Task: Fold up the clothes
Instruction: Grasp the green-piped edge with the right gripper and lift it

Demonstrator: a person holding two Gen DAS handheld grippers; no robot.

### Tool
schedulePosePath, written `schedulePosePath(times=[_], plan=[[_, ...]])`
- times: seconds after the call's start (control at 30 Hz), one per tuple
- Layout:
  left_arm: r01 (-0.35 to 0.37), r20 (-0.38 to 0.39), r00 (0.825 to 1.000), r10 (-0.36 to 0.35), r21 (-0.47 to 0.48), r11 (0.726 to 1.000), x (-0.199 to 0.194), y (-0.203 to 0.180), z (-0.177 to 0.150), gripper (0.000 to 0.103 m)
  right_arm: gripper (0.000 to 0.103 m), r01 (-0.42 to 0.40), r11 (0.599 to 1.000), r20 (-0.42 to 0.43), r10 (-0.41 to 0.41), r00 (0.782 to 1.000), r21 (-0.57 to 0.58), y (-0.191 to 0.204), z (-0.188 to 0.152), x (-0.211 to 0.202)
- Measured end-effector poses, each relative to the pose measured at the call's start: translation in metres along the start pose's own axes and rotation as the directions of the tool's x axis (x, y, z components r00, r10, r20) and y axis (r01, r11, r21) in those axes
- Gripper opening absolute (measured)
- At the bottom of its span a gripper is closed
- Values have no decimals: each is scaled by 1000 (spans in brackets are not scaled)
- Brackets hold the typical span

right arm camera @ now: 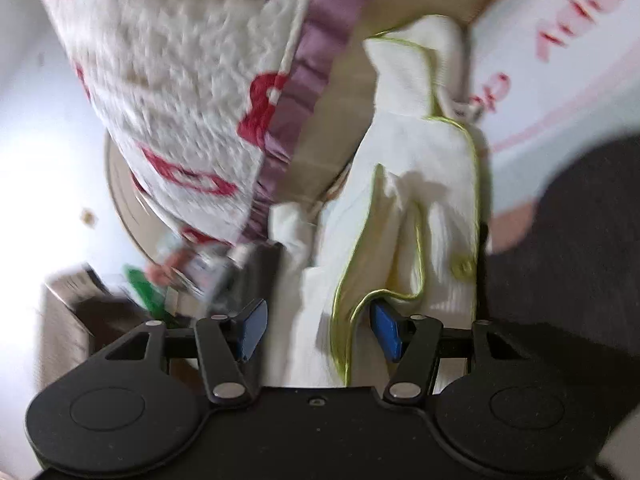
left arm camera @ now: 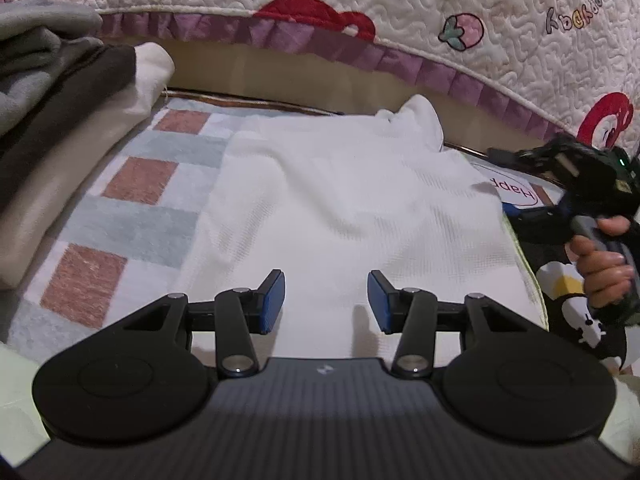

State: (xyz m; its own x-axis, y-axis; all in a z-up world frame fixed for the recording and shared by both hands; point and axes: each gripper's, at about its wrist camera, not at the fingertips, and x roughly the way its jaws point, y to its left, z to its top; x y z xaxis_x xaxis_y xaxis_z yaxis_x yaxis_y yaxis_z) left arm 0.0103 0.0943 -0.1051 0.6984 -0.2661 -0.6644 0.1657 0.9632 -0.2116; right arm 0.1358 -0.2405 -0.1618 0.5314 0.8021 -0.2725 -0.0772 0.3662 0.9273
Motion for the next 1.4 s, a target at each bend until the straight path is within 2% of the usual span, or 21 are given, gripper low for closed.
schedulePosePath(times=[0.07, 0.1, 0.13, 0.17, 0.23, 0.27, 0.33, 0.53, 0.6, 0.63, 0.67, 0.8, 0.87, 0.97, 1.03, 1.07, 1.1, 1.13, 1.23, 1.27, 1.4], plan=[[-12, 9, 1000, 12, -2, 1000, -5, 5, 2, 45, 61, 98, 993, -18, -99, 995, -61, 11, 5, 16], [-18, 13, 1000, 18, -3, 1000, -7, 7, 3, 45, 54, 130, 984, -4, -131, 991, -123, 20, 4, 22], [-24, 17, 1000, 25, -8, 1000, -9, 10, 4, 45, 16, 162, 965, 29, -159, 987, -208, 32, 1, 26], [-31, 20, 999, 31, -19, 999, -11, 14, 5, 45, 10, 183, 931, 64, -171, 983, -316, 48, -6, 28], [-41, 23, 999, 42, -44, 998, -13, 21, 5, 45, 10, 192, 804, 114, -155, 981, -562, 87, -29, 31], [-44, 21, 999, 45, -58, 997, -13, 25, 5, 46, 10, 175, 735, 96, -150, 984, -655, 104, -44, 33], [-44, 11, 999, 45, -89, 995, -11, 33, 3, 46, 10, 136, 659, 23, -177, 984, -740, 125, -63, 42], [-58, -6, 998, 58, -117, 991, -4, 37, 3, 46, 17, 208, 554, -9, -363, 932, -806, 120, -76, 61], [-57, -8, 998, 56, -111, 992, -3, 35, 2, 46, 29, 249, 574, 17, -379, 925, -780, 116, -70, 60], [-58, -11, 998, 57, -108, 992, -2, 34, 2, 46, 43, 266, 581, 28, -385, 922, -770, 114, -67, 58], [-60, -16, 998, 59, -106, 992, -1, 33, 1, 46, 51, 282, 588, 39, -391, 919, -758, 111, -64, 56], [-67, -28, 998, 64, -107, 992, 1, 32, -2, 46, 57, 300, 583, 49, -406, 913, -755, 104, -65, 54], [-66, -31, 998, 63, -108, 992, 1, 31, -2, 46, 58, 269, 575, 25, -395, 918, -773, 106, -70, 56], [-64, -32, 998, 62, -101, 993, 1, 30, 0, 46, 69, 228, 518, 0, -403, 915, -825, 109, -77, 74], [-69, -36, 997, 66, -89, 994, 1, 30, 0, 46, 64, 268, 437, 57, -438, 897, -859, 111, -77, 92], [-71, -35, 997, 68, -88, 994, 1, 30, 1, 46, 39, 328, 410, 116, -461, 880, -851, 112, -73, 98], [-73, -29, 997, 70, -96, 993, 0, 30, 3, 46, 21, 363, 445, 140, -459, 877, -818, 113, -65, 98], [-73, -21, 997, 71, -105, 992, -1, 30, 4, 46, 13, 371, 538, 131, -431, 893, -757, 112, -53, 90], [-67, -2, 998, 67, -116, 991, -1, 31, 7, 46, 12, 339, 794, 170, -294, 941, -504, 93, -29, 41], [-67, -2, 998, 67, -113, 991, 0, 31, 7, 46, 13, 330, 844, 185, -276, 943, -423, 82, -23, 28], [-75, -14, 997, 74, -85, 994, 5, 31, 7, 46, 23, 339, 924, 166, -312, 935, -176, 26, -6, 3]])
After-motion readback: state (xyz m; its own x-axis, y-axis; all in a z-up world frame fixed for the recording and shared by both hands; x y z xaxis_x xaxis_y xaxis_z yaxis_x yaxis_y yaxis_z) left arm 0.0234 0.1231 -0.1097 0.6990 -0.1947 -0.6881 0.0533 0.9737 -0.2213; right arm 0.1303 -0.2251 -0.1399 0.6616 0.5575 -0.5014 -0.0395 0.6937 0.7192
